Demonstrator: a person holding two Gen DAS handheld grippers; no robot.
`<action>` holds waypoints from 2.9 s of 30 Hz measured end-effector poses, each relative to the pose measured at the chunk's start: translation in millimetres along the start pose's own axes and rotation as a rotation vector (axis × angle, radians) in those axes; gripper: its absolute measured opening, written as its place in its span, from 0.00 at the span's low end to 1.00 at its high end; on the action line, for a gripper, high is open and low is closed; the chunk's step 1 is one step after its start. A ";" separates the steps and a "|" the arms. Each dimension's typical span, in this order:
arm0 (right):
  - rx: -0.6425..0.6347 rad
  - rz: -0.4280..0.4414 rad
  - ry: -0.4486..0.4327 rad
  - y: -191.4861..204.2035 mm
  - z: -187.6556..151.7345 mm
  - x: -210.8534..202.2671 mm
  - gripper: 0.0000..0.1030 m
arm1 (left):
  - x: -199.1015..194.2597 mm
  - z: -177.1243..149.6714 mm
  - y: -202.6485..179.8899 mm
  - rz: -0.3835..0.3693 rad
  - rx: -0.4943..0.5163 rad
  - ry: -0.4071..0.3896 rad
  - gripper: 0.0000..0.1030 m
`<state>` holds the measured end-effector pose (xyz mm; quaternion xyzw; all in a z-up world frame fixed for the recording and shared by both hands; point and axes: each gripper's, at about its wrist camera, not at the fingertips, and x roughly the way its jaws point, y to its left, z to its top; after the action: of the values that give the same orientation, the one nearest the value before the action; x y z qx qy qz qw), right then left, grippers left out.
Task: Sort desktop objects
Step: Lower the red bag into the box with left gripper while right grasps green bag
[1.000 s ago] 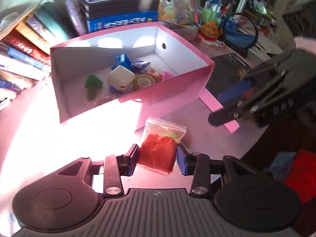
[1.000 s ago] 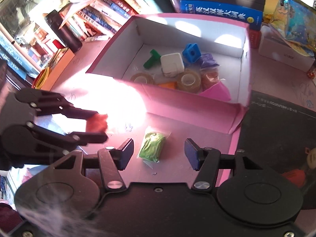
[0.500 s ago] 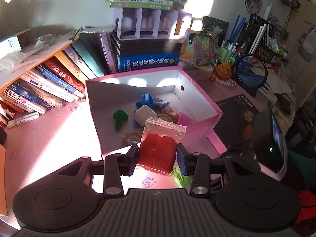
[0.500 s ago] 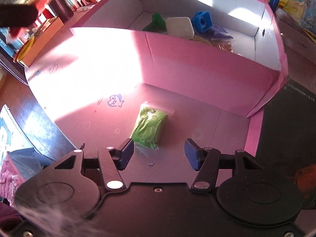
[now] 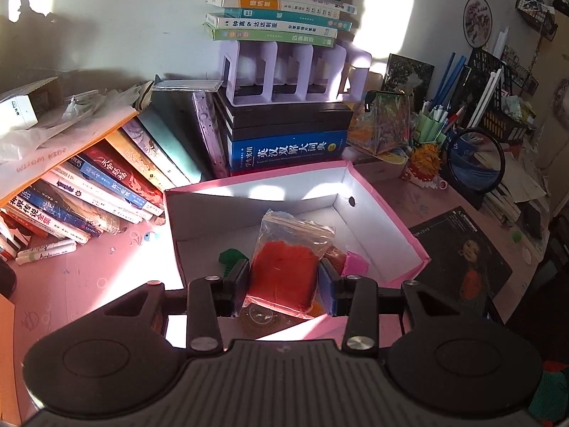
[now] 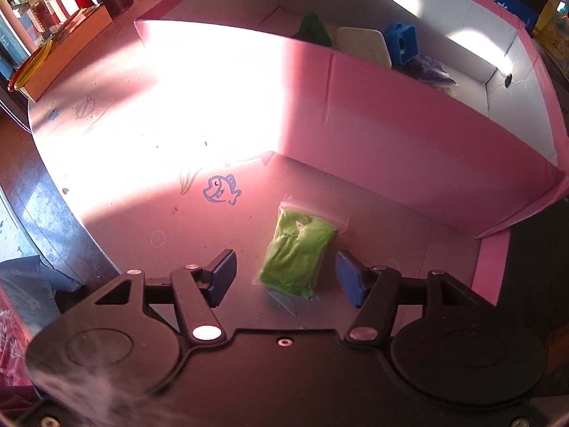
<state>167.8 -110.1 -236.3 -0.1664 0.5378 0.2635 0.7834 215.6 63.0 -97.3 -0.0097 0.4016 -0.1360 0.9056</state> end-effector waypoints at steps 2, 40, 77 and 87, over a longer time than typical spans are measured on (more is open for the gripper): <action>0.010 -0.009 0.005 0.4 1.7 2.2 0.59 | 10.2 4.8 3.3 0.006 -0.003 0.010 0.38; -0.078 -0.106 -0.001 10.2 -4.2 -1.5 0.57 | 160.0 19.0 25.3 0.144 -0.054 0.354 0.39; -0.127 -0.040 -0.092 -20.4 -10.8 -39.5 0.33 | 124.9 13.0 7.4 0.145 -0.058 0.303 0.49; -0.086 -0.001 -0.162 -35.1 -26.7 -97.6 0.33 | 89.8 7.4 1.1 0.142 -0.108 0.221 0.49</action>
<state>140.9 -175.8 -156.2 -0.1782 0.4609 0.2986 0.8165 278.8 40.5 -157.5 -0.0152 0.5051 -0.0502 0.8614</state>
